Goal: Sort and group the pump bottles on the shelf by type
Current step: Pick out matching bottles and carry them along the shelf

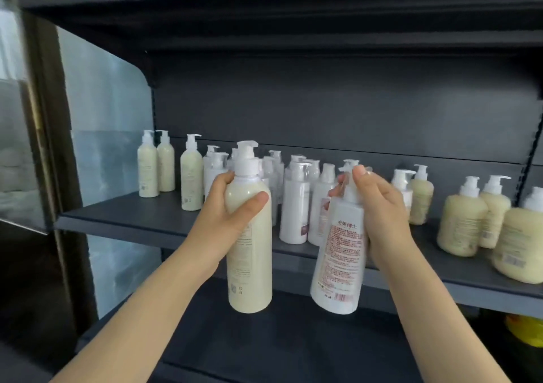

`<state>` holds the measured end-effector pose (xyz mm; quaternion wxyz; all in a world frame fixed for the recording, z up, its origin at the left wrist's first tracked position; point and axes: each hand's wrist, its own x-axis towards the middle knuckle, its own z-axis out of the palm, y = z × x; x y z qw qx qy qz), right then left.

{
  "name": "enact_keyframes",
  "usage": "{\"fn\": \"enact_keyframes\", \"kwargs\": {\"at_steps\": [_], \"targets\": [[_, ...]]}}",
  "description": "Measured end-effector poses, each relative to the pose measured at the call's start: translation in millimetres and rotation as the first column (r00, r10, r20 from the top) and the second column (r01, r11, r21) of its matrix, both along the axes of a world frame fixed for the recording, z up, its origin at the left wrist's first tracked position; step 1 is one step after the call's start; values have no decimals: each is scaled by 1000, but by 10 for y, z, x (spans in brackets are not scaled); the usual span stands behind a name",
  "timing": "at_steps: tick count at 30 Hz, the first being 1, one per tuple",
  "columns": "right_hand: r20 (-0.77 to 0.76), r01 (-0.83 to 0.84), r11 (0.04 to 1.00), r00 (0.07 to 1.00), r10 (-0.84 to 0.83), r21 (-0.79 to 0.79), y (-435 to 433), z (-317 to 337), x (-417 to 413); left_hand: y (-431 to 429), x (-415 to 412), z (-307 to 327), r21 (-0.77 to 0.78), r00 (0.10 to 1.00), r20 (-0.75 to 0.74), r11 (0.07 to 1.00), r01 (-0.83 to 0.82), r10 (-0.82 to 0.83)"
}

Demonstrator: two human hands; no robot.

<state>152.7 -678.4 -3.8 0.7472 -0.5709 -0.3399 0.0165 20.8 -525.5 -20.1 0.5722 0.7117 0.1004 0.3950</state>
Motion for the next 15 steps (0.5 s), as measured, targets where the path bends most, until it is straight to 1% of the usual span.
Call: {"fn": "enact_keyframes", "kwargs": {"at_steps": [6,10,15], "targets": [[97,14,997,995,-7,-78,796,66,-15,735,-52,96,13,995,38,996,-89,89],[150,68,997,987,-60,-47,1298,95,77,1184,14,151,47,990,52,990,-132,129],[212,75,997,975,-68,-24,2066,164,233,1823,198,221,66,991,44,989,-131,128]]}}
